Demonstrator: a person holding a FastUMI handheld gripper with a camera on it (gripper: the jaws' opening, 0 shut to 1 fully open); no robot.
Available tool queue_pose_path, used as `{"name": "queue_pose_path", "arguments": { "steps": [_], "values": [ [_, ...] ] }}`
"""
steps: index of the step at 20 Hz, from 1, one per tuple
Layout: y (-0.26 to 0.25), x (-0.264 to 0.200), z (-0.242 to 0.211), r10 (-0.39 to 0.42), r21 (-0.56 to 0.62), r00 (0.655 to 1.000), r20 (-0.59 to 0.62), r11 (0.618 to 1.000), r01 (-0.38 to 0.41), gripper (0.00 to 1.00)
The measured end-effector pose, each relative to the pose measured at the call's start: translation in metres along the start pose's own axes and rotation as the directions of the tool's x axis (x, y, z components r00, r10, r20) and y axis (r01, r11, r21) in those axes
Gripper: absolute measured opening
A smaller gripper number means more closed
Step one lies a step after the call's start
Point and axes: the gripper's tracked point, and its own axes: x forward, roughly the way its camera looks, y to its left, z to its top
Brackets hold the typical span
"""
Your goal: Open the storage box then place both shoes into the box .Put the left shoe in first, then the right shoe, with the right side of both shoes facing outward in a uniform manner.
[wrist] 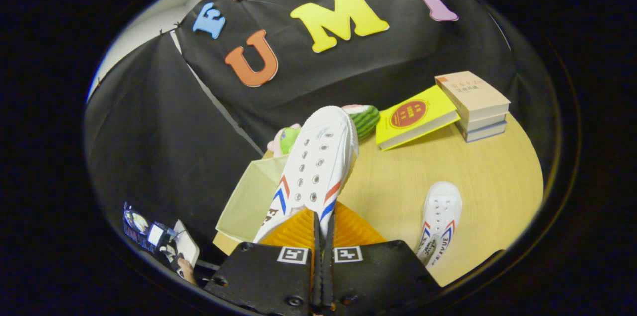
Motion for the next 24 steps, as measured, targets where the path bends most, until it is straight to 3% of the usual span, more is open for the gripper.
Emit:
{"name": "queue_pose_path", "arguments": {
  "steps": [6, 14, 20, 24],
  "values": [
    [0.077, 0.057, -0.008, 0.061, 0.025, 0.998, -0.018, 0.998, -0.061, 0.06],
    [0.149, 0.141, -0.055, 0.057, 0.008, 0.996, -0.067, 0.998, -0.057, 0.06],
    [0.153, 0.177, -0.104, -0.029, -0.033, 0.991, -0.132, 0.999, 0.025, 0.06],
    [0.167, 0.196, -0.124, -0.024, 0.012, 0.978, -0.205, 1.0, 0.027, 0.06]
  ]
}}
